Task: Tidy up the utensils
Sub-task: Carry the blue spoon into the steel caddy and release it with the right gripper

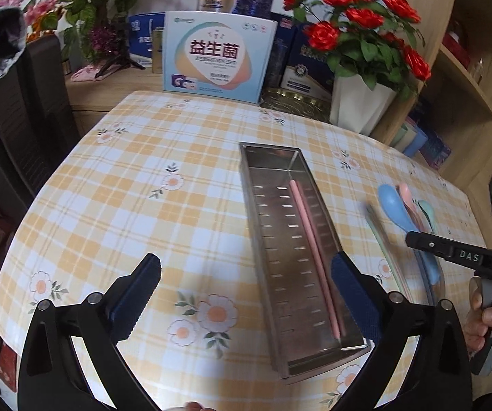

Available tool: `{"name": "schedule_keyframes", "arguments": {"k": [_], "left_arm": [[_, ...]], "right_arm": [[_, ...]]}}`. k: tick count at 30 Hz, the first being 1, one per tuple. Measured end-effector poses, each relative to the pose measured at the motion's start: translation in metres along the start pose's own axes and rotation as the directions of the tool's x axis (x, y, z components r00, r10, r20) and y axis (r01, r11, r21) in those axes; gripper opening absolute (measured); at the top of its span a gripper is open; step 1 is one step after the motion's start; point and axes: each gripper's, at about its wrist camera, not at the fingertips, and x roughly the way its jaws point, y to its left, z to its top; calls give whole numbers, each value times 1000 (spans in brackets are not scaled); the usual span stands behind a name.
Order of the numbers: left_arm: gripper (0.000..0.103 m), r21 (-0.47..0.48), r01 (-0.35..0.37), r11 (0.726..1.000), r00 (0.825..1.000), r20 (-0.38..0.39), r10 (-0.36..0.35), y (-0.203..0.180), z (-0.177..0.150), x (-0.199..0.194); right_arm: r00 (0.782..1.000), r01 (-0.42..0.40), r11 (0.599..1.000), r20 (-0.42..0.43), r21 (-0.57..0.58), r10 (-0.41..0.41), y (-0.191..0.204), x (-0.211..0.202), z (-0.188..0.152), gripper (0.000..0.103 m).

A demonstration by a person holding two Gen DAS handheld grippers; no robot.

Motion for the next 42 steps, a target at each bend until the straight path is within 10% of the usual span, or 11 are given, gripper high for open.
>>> {"name": "schedule_keyframes", "arguments": {"k": [11,29,42], "left_arm": [[97,-99,-36,994,999,26,39,57,-14,-20],[97,-150,-26,988,999,26,30,58,-14,-19],[97,-127,-7,992,1000,11,9,28,-6,-15]], "right_arm": [[994,-45,999,-101,9,45,93,49,3,14],[975,-68,996,-210,55,78,98,79,-16,16],[998,-46,995,28,-89,49,72,16,-14,16]]}}
